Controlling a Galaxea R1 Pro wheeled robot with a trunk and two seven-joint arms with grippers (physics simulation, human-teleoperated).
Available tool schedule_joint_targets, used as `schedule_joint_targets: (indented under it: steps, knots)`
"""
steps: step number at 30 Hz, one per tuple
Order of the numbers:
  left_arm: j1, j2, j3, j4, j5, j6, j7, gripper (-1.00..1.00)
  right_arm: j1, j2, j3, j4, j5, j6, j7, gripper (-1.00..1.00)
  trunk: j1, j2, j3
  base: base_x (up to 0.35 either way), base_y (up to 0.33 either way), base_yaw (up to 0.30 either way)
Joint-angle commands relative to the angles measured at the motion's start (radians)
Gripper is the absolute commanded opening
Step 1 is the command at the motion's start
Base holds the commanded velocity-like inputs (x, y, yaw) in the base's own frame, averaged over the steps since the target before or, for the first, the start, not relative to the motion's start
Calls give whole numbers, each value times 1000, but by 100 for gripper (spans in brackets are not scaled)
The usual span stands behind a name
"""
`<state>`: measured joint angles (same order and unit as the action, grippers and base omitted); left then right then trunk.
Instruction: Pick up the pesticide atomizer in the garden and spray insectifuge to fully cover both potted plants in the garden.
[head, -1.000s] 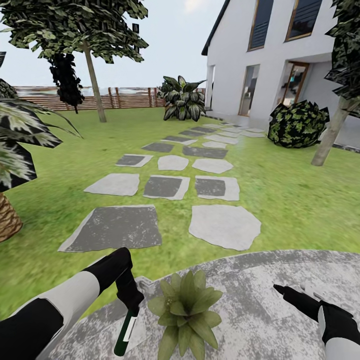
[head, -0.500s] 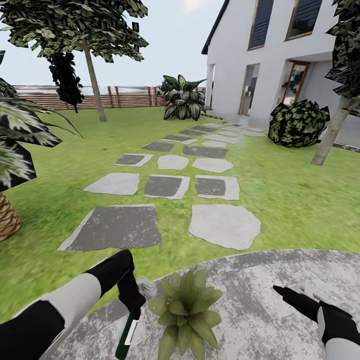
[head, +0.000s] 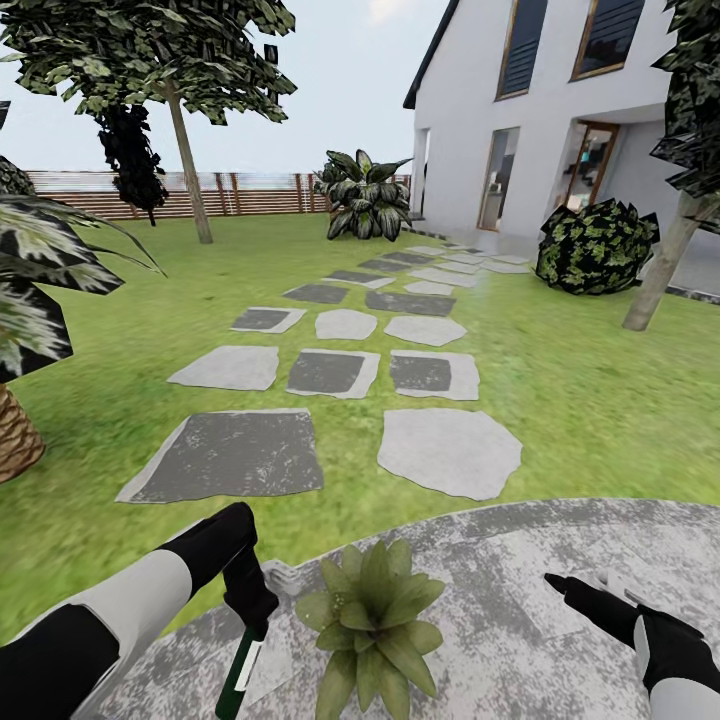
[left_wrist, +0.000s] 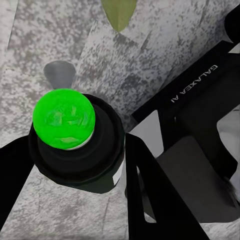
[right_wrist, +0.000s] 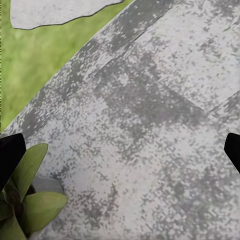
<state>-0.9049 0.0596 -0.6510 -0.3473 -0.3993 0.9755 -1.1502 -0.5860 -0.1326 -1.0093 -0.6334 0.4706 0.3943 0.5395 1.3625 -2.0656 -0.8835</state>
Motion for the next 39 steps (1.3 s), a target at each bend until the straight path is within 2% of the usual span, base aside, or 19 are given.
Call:
schedule_joint_targets:
  steps: [1, 25, 28, 32, 39]
  knots:
    - [0, 0, 1, -2, -10, 6, -10, -100, -1, 1, -6, -2, 10, 3, 9, 100, 0, 0, -1, 0, 0, 0]
    - [0, -2, -2, -2, -11, 8, -13, -100, -1, 1, -6, -2, 10, 3, 7, 100, 0, 0, -1, 0, 0, 0]
    - [4, -15, -3, -1, -12, 8, -14, -100, -1, 1, -6, -2, 10, 4, 7, 100, 0, 0, -1, 0, 0, 0]
    - [46, -33, -6, 0, -12, 8, -13, -100, -1, 1, -6, -2, 10, 4, 6, 100, 0, 0, -1, 0, 0, 0]
    - [52, -35, -19, 8, -13, 7, -11, -100, -1, 1, -7, -2, 10, 3, 4, 100, 0, 0, -1, 0, 0, 0]
